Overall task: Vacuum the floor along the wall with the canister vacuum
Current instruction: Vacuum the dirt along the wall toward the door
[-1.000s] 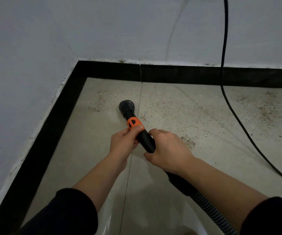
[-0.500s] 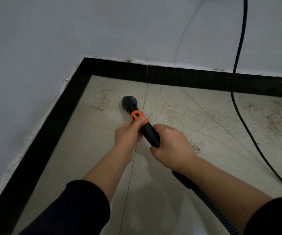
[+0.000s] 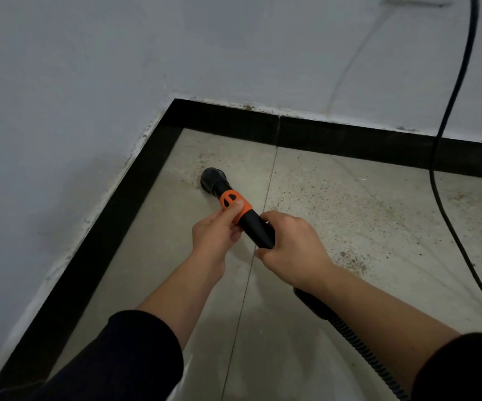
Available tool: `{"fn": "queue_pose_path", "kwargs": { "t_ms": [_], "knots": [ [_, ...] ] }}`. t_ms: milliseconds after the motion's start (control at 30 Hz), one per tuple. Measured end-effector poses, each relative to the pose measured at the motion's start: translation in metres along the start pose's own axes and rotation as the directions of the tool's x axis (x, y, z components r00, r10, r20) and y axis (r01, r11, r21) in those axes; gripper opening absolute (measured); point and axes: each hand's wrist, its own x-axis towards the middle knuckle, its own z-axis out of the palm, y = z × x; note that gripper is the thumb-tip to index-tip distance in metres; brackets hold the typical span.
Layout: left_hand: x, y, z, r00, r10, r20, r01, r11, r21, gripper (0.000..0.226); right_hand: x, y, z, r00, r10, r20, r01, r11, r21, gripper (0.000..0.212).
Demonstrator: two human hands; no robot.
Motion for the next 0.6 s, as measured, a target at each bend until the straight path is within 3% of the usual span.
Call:
{"fn": "queue_pose_path", "kwargs": {
  "t_ms": [600],
  "knots": [
    [0.027, 0.013, -0.04, 0.992, 0.071, -0.104, -0.074, 0.997, -0.026, 0.021, 0.032, -0.031, 0.029, 0.994, -0.1, 0.049, 0.099, 0.994, 0.038, 0.028]
  ]
}}
